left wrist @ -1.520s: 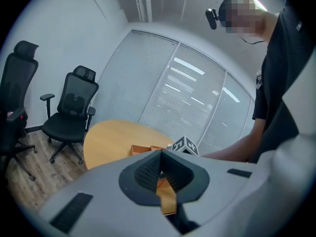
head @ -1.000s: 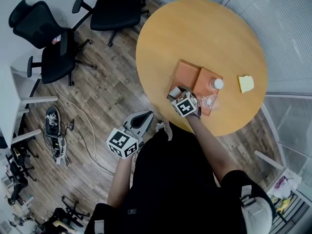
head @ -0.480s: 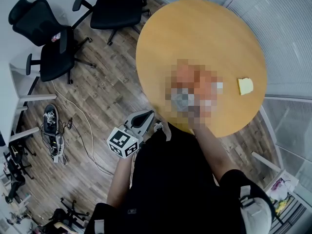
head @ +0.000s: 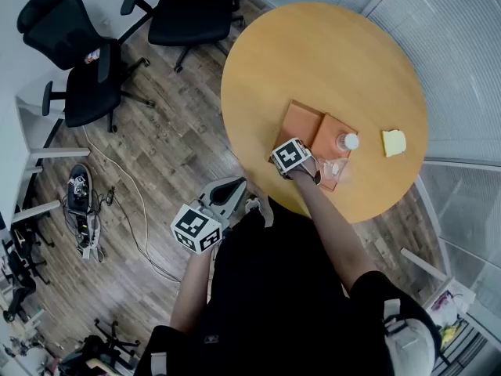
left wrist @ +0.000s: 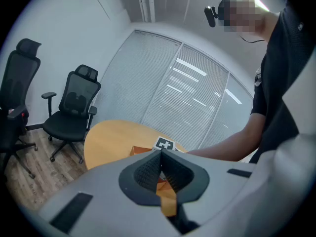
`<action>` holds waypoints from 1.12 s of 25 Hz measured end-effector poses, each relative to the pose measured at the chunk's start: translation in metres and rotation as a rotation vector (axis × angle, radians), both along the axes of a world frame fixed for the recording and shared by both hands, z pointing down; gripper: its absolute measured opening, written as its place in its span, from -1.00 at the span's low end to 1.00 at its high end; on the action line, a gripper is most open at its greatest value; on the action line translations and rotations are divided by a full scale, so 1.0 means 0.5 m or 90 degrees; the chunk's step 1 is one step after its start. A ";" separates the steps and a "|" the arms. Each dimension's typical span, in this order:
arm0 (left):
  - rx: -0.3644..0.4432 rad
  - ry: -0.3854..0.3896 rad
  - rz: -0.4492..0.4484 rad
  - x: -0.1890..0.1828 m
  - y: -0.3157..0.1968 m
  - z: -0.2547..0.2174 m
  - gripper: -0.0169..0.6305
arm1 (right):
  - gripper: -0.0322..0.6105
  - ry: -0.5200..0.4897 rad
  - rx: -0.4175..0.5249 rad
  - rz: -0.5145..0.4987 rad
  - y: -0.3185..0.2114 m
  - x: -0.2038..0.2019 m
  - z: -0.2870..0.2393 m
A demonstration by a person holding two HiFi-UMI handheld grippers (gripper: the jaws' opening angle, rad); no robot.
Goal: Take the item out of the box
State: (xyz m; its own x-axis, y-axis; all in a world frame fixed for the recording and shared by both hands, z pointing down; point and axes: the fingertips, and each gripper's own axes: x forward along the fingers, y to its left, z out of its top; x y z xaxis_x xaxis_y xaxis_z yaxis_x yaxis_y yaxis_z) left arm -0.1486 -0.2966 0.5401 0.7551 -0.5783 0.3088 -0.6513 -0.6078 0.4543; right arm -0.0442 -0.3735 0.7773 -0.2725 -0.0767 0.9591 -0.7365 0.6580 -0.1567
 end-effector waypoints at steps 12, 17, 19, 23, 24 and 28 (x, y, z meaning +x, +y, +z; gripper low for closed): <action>0.020 -0.003 0.017 0.005 0.006 -0.018 -0.93 | -0.12 -0.051 0.073 -0.001 0.005 0.001 -0.024; 0.025 0.000 0.034 0.021 0.012 -0.022 -0.93 | -0.12 -0.098 0.120 0.021 0.018 0.008 -0.063; 0.028 0.002 0.041 0.025 0.011 -0.024 -0.93 | -0.12 -0.127 0.142 0.020 0.023 0.003 -0.081; 0.033 0.002 0.055 0.038 0.017 -0.028 -0.93 | -0.12 -0.160 0.188 0.025 0.036 0.008 -0.120; 0.034 0.002 0.058 0.042 0.020 -0.029 -0.93 | -0.12 -0.169 0.201 0.029 0.040 0.012 -0.132; 0.039 0.002 0.069 0.053 0.031 -0.033 -0.93 | -0.12 -0.192 0.262 0.038 0.060 0.029 -0.191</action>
State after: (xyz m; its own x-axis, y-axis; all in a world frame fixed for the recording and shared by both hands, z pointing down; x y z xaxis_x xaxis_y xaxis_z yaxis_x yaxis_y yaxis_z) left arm -0.1222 -0.2811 0.5237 0.8150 -0.5112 0.2727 -0.5790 -0.7013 0.4158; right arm -0.0299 -0.3436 0.6820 -0.5167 -0.4554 0.7250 -0.7364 0.6683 -0.1050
